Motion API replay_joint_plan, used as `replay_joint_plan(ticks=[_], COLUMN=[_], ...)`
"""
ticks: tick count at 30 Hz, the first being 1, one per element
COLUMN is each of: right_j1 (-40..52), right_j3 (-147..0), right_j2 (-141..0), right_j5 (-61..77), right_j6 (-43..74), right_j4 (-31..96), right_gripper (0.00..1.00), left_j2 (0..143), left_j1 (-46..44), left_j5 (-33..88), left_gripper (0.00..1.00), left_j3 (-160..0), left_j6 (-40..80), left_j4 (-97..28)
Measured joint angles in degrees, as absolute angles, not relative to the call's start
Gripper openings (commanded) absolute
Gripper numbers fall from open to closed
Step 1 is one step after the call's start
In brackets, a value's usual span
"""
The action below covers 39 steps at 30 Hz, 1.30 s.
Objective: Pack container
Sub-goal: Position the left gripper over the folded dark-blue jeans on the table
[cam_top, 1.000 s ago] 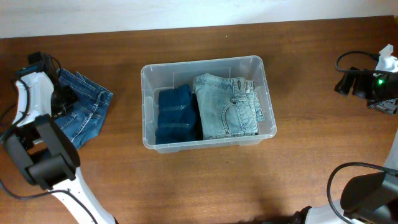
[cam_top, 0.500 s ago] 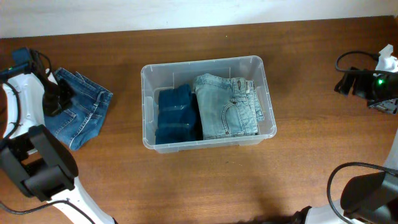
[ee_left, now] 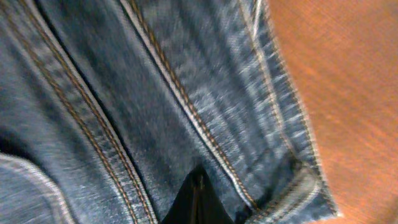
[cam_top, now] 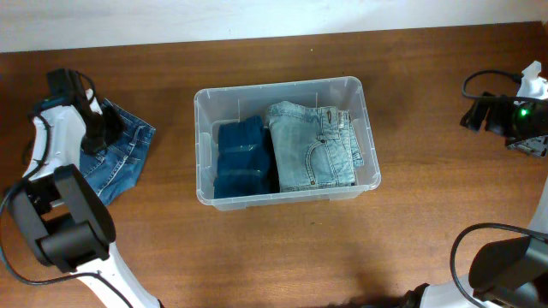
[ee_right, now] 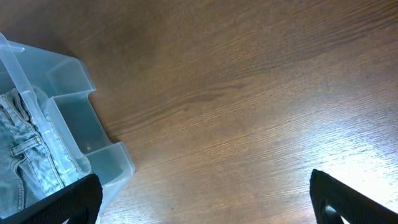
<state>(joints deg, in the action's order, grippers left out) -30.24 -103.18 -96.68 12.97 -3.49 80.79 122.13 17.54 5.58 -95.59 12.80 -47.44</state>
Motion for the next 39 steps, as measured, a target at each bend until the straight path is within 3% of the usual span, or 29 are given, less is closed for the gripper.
replay_joint_plan(ticks=[8, 29, 39], right_j1=[-30.2, -30.2, -30.2], right_j3=[-103.2, -103.2, -103.2], right_j2=[-96.7, -96.7, -96.7], right_j5=[13.0, 13.0, 13.0], right_j6=[-3.5, -3.4, -3.5], right_j4=[80.8, 80.8, 80.8], right_gripper=[0.99, 0.99, 0.99], left_j2=[119.7, 117.1, 105.8], left_j1=[17.4, 17.5, 17.9], left_j5=[3.9, 4.5, 5.0], left_gripper=[0.0, 0.0, 0.01], left_j3=[-88.8, -86.5, -84.8], left_j6=[12.8, 12.8, 13.3], left_j4=[-44.7, -51.8, -53.5])
